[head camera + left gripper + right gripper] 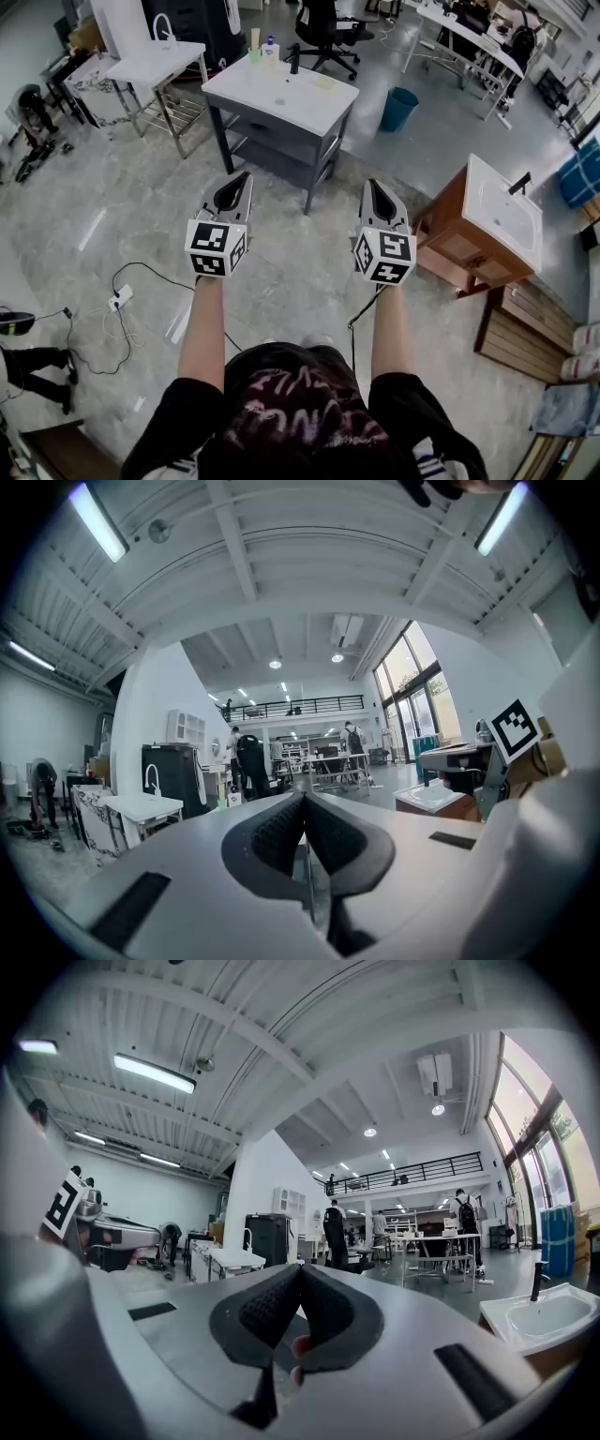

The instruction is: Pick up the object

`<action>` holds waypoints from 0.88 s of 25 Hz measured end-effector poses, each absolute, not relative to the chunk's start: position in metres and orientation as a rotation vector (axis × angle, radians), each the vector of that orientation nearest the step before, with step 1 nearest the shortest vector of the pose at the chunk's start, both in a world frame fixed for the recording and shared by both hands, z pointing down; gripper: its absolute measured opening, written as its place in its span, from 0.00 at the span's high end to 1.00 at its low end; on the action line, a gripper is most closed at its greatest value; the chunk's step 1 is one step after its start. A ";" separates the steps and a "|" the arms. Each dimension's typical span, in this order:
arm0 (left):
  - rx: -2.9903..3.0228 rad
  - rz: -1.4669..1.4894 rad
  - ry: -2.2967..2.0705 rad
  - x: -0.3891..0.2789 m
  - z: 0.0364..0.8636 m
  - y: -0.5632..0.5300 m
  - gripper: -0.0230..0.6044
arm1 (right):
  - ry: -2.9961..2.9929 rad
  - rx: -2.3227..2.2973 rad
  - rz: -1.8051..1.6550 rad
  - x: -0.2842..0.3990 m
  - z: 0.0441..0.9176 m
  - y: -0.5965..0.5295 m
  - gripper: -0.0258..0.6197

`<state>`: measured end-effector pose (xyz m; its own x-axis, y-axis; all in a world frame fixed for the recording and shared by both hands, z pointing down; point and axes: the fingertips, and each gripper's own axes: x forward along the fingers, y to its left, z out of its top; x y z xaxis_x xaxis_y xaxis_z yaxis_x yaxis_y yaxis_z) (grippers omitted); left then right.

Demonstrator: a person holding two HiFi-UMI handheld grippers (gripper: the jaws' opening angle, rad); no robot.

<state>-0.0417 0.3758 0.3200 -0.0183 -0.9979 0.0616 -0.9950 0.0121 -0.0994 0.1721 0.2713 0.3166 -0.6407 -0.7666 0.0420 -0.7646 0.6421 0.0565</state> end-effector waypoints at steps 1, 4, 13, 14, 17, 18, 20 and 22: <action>-2.185 -0.176 2.216 -0.045 0.322 0.378 0.95 | -2.791 1.307 -0.056 0.170 0.316 0.272 0.94; -2.192 -0.172 2.223 -0.055 0.328 0.377 0.95 | -2.799 1.307 -0.062 0.161 0.315 0.272 0.94; -2.226 -0.213 2.172 -0.073 0.343 0.319 0.95 | -2.790 1.298 -0.060 0.132 0.332 0.218 0.94; -2.226 -0.219 2.171 -0.079 0.345 0.307 0.95 | -2.789 1.294 -0.065 0.125 0.334 0.206 0.94; -2.227 -0.240 2.163 -0.095 0.352 0.261 0.95 | -2.796 1.282 -0.064 0.105 0.342 0.162 0.94; -2.228 -0.247 2.158 -0.100 0.354 0.243 0.95 | -2.799 1.281 -0.062 0.098 0.344 0.144 0.94; -2.231 -0.259 2.149 -0.112 0.357 0.203 0.95 | -2.801 1.283 -0.058 0.086 0.348 0.104 0.94; -2.234 -0.269 2.144 -0.124 0.357 0.158 0.95 | -2.802 1.287 -0.054 0.073 0.349 0.060 0.94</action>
<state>-0.1241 0.1581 0.3571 0.0337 -0.9943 0.1011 -0.9885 -0.0481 -0.1435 0.0733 0.0596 0.3486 -0.6505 -0.7586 0.0381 -0.7565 0.6516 0.0557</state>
